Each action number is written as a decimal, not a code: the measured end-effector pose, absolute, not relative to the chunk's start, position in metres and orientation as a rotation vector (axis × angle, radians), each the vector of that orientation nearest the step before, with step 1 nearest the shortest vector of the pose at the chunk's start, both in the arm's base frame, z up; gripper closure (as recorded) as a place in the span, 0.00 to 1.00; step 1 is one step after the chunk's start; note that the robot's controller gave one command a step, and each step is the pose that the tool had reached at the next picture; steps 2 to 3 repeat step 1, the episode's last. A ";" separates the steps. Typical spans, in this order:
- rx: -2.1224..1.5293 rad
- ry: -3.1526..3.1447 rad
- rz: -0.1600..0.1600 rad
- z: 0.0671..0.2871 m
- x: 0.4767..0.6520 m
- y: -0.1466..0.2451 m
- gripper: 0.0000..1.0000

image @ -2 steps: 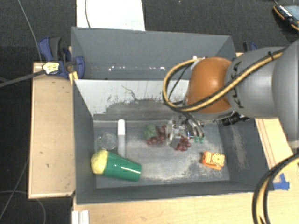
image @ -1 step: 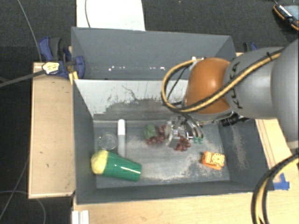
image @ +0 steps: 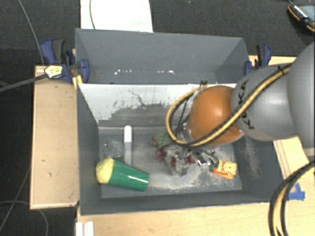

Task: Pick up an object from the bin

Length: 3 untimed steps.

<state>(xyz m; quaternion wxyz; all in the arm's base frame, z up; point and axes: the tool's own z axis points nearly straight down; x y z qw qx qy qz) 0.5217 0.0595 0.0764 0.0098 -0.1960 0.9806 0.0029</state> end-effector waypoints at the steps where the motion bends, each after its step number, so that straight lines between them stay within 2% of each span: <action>1: -0.571 3.078 0.013 0.077 0.515 0.058 1.00; 3: -0.571 3.078 0.013 0.077 0.515 0.058 1.00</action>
Offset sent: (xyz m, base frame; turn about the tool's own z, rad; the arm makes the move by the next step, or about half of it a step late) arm -0.0033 0.0121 -0.0064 -0.1620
